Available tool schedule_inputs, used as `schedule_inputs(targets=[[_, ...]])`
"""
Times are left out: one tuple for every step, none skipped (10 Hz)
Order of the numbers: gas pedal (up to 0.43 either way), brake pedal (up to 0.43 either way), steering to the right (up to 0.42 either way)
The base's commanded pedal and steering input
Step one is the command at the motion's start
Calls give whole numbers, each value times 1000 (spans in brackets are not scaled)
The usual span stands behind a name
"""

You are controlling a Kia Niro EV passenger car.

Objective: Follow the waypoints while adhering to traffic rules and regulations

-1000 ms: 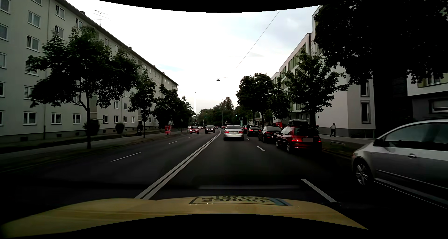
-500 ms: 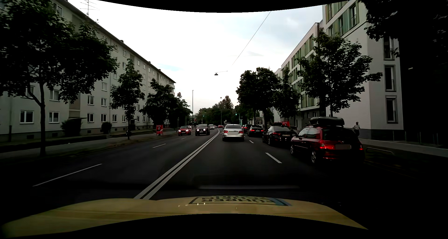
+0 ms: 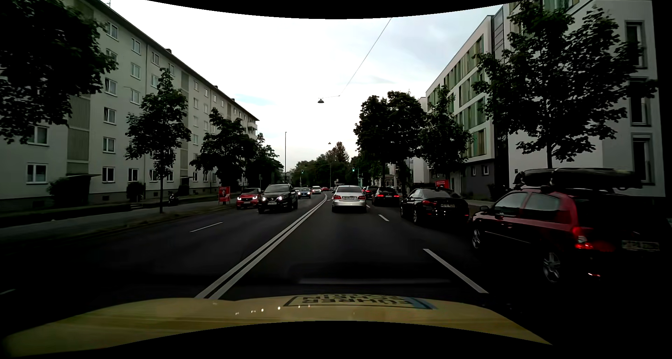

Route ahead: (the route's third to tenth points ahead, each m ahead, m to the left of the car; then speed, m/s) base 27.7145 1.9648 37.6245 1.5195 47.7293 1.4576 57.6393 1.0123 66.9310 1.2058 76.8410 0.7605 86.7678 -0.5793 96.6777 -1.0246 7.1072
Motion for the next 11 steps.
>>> schedule_inputs(targets=[[0,0,4],[0,0,0],[0,0,0],[0,0,0],[0,0,0],[0,0,0],[0,0,0],[0,0,0],[28,0,0],[47,0,0],[59,0,0]])
